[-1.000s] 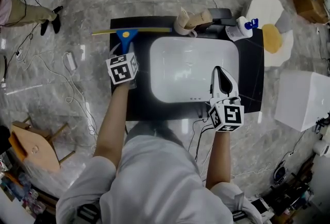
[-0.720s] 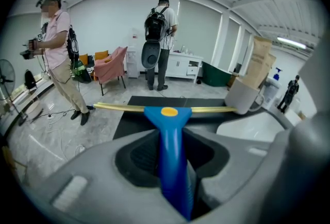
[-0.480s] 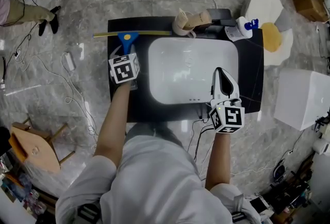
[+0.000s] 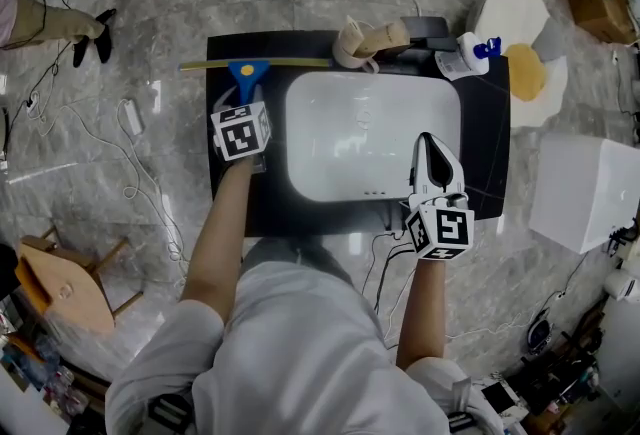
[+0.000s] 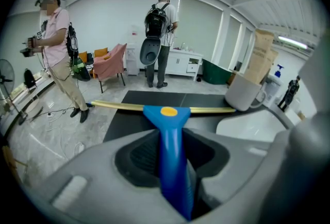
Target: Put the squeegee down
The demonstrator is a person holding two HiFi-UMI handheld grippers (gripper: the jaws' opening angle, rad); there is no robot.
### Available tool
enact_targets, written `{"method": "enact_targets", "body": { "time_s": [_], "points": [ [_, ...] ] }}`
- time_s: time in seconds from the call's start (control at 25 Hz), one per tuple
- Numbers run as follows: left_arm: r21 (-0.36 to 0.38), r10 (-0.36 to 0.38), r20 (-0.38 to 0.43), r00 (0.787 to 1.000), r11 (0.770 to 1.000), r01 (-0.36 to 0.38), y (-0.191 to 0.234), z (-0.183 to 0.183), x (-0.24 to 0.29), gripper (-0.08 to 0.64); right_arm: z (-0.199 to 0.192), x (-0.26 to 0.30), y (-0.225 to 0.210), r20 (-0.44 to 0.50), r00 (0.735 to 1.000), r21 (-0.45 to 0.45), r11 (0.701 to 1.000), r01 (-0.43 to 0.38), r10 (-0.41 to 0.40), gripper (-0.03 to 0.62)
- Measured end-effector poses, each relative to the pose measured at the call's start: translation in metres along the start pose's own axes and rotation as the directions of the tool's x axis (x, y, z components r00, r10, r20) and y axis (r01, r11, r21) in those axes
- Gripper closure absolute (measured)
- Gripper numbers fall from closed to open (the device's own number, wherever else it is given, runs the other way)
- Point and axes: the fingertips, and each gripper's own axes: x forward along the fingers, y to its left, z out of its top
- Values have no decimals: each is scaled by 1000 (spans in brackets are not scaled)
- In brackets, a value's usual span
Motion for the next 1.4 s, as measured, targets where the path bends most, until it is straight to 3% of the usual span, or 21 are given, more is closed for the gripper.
{"method": "enact_targets", "body": {
  "time_s": [0.68,1.16,1.4],
  "points": [
    [25,-29,36,999,999,28,-2,-4,-33,357,9,-19,12,28,999,-17,1000,-25,26,591],
    [46,-31,120,992,999,26,1,-4,-110,356,24,-64,37,89,994,-24,998,-53,55,589],
    [49,-24,178,984,999,16,2,-9,-161,398,26,-95,50,120,991,-23,998,-64,67,591]
  ]
}}
